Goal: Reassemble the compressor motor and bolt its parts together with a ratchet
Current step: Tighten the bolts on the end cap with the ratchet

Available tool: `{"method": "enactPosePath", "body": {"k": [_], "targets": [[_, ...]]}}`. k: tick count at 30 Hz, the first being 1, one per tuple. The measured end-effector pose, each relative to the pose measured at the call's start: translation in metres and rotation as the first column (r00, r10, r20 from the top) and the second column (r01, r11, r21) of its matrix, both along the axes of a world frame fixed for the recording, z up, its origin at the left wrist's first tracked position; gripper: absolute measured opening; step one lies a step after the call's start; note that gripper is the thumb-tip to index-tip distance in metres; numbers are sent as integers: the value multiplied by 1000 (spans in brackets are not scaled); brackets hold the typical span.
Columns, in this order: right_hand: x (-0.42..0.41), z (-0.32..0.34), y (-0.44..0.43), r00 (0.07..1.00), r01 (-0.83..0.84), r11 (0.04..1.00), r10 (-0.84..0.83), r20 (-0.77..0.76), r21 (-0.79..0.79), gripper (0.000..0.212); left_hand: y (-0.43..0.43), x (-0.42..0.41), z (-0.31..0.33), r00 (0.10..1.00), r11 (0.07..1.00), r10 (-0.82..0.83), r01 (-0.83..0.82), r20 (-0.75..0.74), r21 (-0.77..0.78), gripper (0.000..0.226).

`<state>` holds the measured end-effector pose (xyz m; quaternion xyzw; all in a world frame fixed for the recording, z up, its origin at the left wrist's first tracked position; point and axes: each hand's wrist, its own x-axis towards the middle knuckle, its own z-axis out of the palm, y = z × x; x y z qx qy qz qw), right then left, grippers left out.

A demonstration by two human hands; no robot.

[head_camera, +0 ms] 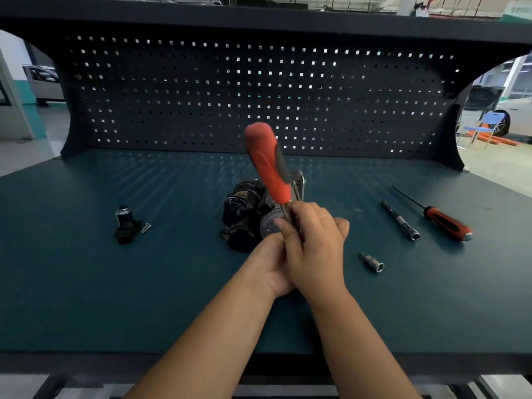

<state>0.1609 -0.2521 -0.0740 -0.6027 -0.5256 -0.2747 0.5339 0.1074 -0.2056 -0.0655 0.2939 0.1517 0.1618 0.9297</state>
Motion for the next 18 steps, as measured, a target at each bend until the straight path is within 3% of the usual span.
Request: {"method": "enactPosePath", "body": {"k": [2,5,8,10,13,18], "targets": [[-1,0,-1,997,-7,999,9,-73,38,24,0,1,-1,1000,1000,3,-3,-8,16,19],[2,1,-4,939,36,989,15,-344,141,13,2,2,-2,999,999,37,-37,-21,21,24],[17,3,-6,782,145,967,17,-623,208,19,2,0,-1,999,999,-3,4,-32,37,35],[26,3,-6,692,174,967,15,-722,187,24,2,0,-1,999,997,-15,19,-51,78,31],[23,3,-6,733,151,970,18,-680,189,24,2,0,-2,997,995,-8,15,-72,96,25],[8,5,-8,939,-13,992,57,-340,129,11,6,0,-4,994,997,53,-48,-92,60,15]]}}
